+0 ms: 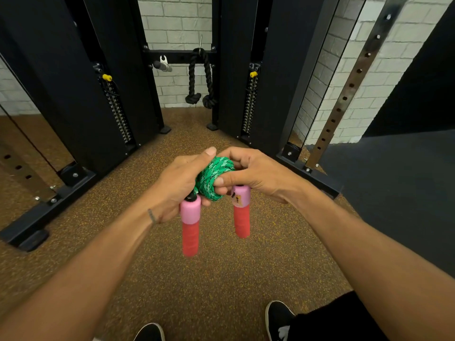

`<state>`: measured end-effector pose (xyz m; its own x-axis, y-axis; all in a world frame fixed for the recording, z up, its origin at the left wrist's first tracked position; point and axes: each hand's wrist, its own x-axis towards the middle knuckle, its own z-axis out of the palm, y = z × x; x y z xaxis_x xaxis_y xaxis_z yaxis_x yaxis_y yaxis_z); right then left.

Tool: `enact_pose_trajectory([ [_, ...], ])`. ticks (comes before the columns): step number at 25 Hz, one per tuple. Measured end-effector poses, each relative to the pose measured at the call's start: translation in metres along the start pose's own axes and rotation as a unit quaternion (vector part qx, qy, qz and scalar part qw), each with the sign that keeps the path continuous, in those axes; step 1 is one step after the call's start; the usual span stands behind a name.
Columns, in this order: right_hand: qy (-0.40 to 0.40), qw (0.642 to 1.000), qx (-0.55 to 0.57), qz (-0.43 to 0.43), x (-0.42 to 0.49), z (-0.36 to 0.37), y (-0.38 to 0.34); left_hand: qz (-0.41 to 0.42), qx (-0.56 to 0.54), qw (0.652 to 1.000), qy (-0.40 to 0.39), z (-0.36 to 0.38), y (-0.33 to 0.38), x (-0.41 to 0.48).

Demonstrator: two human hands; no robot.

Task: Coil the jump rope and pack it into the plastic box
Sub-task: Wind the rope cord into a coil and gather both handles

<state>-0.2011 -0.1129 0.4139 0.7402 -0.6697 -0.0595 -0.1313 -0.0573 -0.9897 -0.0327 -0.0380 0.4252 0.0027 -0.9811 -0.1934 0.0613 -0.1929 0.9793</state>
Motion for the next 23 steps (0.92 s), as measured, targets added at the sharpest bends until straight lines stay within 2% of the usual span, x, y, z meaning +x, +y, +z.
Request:
enact_pose_trajectory([
  [5,0.036,0.996,-0.073,-0.022,0.004,0.005,0.006,0.015,-0.014,0.999,0.038,-0.001,0.0,0.004],
  [10,0.081,0.988,-0.126,-0.044,0.002,0.0,-0.001,0.089,0.006,0.993,0.081,-0.003,-0.002,0.006],
  [12,0.091,0.986,-0.134,-0.035,0.0,-0.002,0.0,0.084,0.018,0.995,0.041,-0.014,-0.001,0.006],
  [14,0.093,0.986,-0.134,-0.02,-0.002,-0.003,0.003,0.077,0.055,0.995,-0.03,-0.022,-0.005,0.003],
  [16,0.089,0.985,-0.149,-0.003,-0.001,-0.002,0.007,0.083,0.11,0.989,-0.06,-0.023,-0.011,0.003],
  [19,0.06,0.987,-0.149,0.03,0.0,0.0,0.008,0.105,0.168,0.98,-0.023,-0.018,-0.019,0.006],
  [23,0.02,0.978,-0.197,0.06,0.001,0.001,0.006,0.084,0.276,0.957,0.013,-0.018,-0.022,0.006],
])
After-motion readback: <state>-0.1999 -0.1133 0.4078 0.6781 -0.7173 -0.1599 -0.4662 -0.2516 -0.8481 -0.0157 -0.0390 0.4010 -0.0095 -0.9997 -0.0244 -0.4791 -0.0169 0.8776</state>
